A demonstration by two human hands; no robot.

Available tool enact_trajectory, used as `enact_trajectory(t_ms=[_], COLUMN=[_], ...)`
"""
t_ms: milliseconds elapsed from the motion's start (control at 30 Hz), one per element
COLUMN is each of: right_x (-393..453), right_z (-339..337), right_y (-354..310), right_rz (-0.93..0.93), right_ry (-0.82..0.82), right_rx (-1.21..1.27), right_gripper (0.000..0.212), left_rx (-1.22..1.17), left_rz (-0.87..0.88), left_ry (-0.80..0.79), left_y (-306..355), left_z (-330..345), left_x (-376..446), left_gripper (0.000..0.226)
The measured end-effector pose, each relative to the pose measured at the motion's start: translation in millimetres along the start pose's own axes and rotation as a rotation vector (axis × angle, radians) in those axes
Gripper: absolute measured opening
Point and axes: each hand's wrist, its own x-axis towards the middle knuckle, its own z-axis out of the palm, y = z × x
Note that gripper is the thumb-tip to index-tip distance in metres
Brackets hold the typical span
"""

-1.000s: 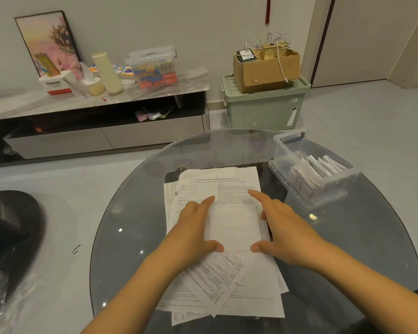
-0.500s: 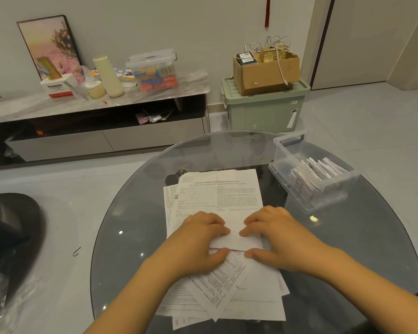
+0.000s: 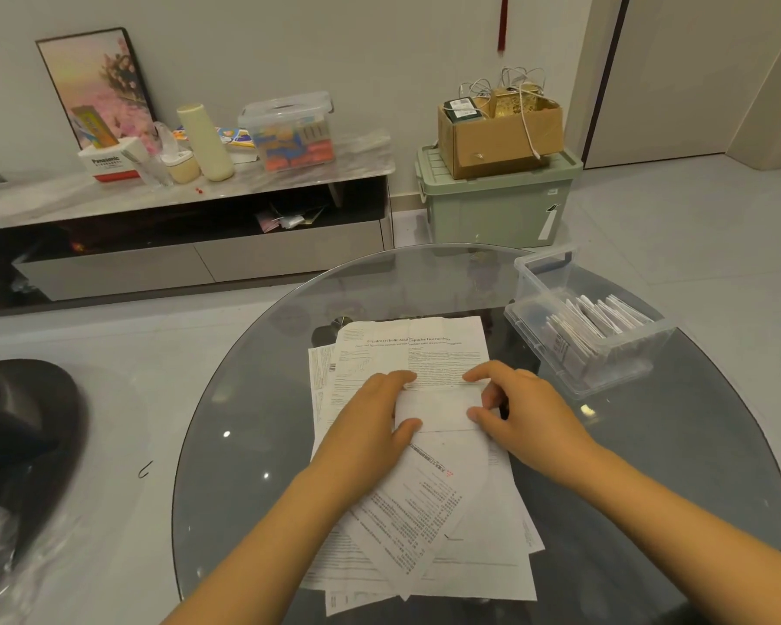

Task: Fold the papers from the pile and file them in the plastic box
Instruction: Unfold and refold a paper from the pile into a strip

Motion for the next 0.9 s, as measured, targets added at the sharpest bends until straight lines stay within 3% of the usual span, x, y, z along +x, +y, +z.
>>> enact_trajectory(t_ms=[67, 167, 334, 434, 734, 901], right_x=[1.0, -0.2, 0.3, 0.3, -13.8, -15.2], right_z=[0.5, 2.2, 2.1, -1.5, -13.8, -14.3], right_y=[-0.1, -1.3, -1.7, -4.2, -12.8, -16.2], right_rz=[0.003, -0.012, 0.001, 0.063, 0.124, 0.052], right_ry=[0.012, 0.017, -0.008, -0.032, -0.188, -0.191], right_rx=[-0.005, -0.033, -0.067, 0.05, 0.438, 0.493], right_gripper=[0.039, 0.033, 0.02, 0.023, 0.025, 0.029], left_rx=[-0.018, -0.028, 0.085, 0.13, 0.286, 0.186], left_rz=[-0.023, -0.042, 0.068, 0.146, 0.226, 0.195], left_ry=[0.006, 0.017, 0.064, 0.057, -0.077, 0.015], left_y=[-3.2, -7.1, -5.6, 1.3, 17.0, 19.3], left_z=[2.4, 4.5, 5.7, 7.1, 8.5, 8.0], left_x=[2.0, 3.2, 0.6, -3.7, -15.8, -15.4], left_gripper=[0.054, 0.055, 0.034, 0.027, 0.053, 0.034])
